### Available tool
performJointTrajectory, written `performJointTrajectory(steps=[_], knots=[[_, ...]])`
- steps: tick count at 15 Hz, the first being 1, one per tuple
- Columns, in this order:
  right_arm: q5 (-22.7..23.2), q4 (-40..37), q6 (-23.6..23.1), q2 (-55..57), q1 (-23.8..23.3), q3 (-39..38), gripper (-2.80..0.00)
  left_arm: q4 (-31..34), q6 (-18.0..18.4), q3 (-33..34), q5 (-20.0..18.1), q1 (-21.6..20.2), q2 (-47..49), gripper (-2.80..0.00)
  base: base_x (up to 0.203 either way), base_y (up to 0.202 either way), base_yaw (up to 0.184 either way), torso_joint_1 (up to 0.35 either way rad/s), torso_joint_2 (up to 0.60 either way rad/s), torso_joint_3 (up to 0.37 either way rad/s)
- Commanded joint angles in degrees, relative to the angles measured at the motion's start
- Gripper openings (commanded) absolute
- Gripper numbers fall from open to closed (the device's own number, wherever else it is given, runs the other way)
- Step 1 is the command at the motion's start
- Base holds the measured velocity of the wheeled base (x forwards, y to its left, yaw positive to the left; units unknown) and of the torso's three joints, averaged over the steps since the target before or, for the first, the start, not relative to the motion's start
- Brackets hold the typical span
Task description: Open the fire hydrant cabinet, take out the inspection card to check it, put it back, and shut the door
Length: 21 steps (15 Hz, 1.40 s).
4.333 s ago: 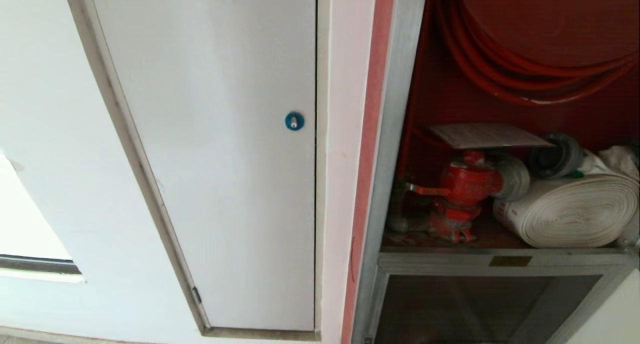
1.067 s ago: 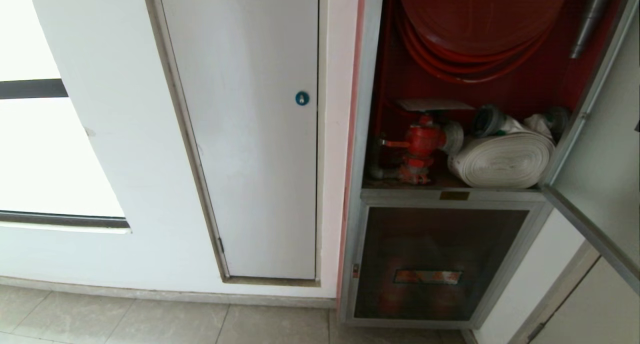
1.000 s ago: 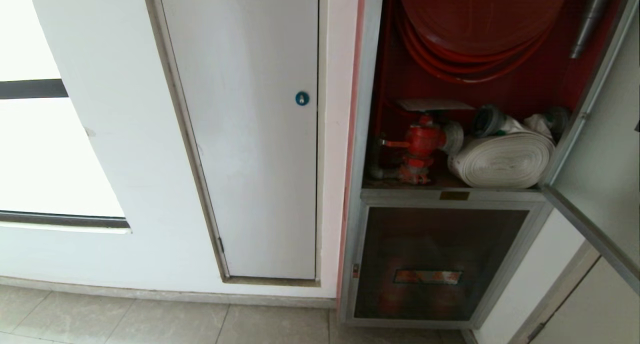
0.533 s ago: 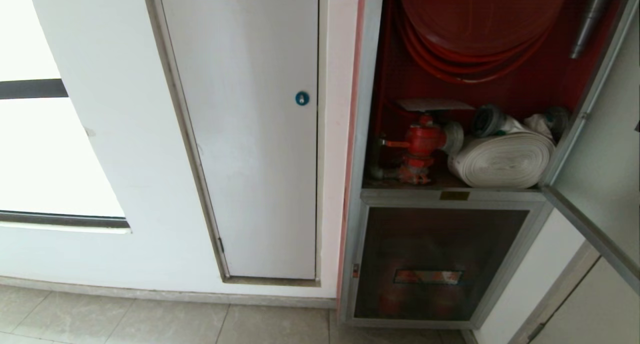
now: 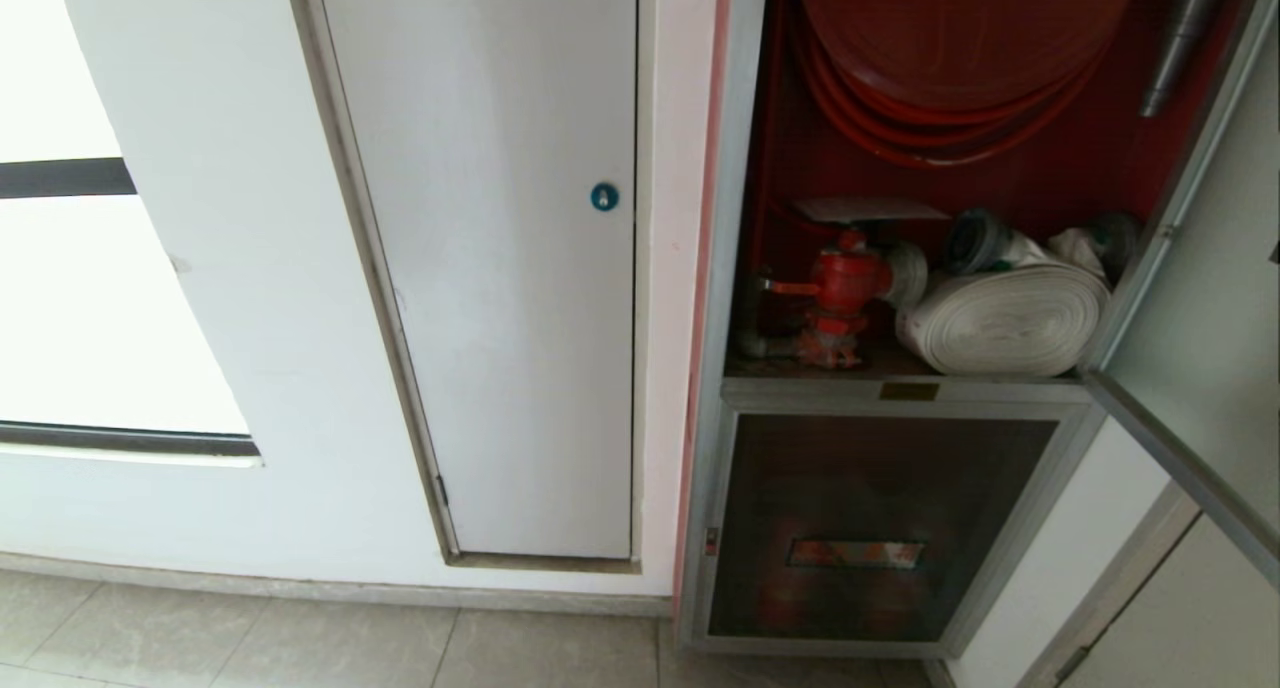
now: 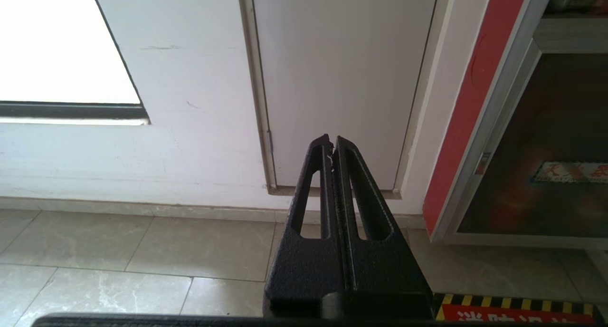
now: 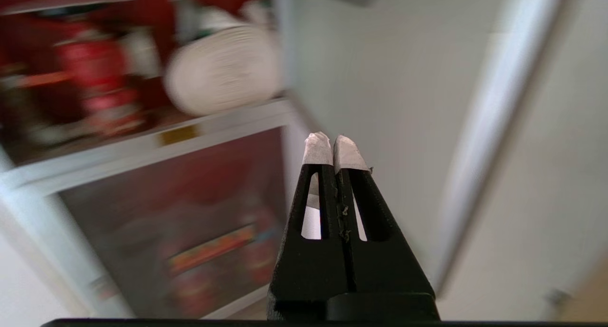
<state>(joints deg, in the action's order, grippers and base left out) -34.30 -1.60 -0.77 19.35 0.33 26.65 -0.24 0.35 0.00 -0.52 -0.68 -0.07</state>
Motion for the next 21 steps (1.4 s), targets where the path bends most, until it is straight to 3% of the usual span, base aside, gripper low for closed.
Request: performJointTrajectory(steps=[1, 6, 10, 13, 16, 21], knots=[[-3.15, -0.06, -0.5, -0.11, 0.02, 0.71, -2.8, -0.03, 0.0, 0.18, 0.0, -0.02, -0.01, -2.8, 0.0, 0.0, 0.0, 0.0, 0.0, 0.0], [-16.49, 3.71, -6.22, 1.07, 0.02, 4.91, -2.8, -0.03, 0.0, 0.18, 0.0, -0.02, -0.01, -2.8, 0.0, 0.0, 0.0, 0.0, 0.0, 0.0], [-21.87, 8.89, -8.2, 2.23, 1.03, 4.57, -2.8, -0.03, 0.0, 0.18, 0.0, -0.02, -0.01, -2.8, 0.0, 0.0, 0.0, 0.0, 0.0, 0.0], [-21.27, 10.34, -7.95, 4.01, -2.05, 5.44, -2.8, -0.03, 0.0, 0.18, 0.0, -0.02, -0.01, -2.8, 0.0, 0.0, 0.0, 0.0, 0.0, 0.0], [-16.06, 15.15, -6.48, 8.49, -9.53, 5.77, -2.8, -0.03, 0.0, 0.18, 0.0, -0.02, -0.01, -2.8, 0.0, 0.0, 0.0, 0.0, 0.0, 0.0], [-3.47, 16.69, 2.49, 15.19, -23.89, 7.62, -2.8, -0.03, 0.0, 0.18, 0.0, -0.02, -0.01, -2.8, 0.0, 0.0, 0.0, 0.0, 0.0, 0.0]])
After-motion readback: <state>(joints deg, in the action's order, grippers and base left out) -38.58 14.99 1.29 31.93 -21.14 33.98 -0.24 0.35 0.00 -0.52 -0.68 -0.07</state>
